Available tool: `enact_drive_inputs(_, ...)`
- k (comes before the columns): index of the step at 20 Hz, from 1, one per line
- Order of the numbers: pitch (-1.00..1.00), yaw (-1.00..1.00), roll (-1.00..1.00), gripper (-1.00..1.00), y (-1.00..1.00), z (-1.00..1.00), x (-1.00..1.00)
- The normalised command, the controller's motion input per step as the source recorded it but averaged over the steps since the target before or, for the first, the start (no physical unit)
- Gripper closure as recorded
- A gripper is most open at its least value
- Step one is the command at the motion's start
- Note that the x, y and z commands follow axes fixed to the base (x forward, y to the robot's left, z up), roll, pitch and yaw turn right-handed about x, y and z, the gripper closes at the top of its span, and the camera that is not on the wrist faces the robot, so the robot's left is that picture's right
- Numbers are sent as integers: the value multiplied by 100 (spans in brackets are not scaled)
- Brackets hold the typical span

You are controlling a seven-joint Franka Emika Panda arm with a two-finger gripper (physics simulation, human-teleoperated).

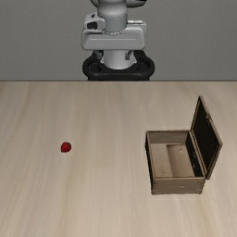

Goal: Pick up the strawberry and place it in the box

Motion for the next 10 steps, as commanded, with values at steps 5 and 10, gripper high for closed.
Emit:
enact_drive_inputs(5, 0, 0, 0, -100, -100, 0, 0)
enact_drive_inputs(10, 0, 0, 0, -100, -100, 0, 0)
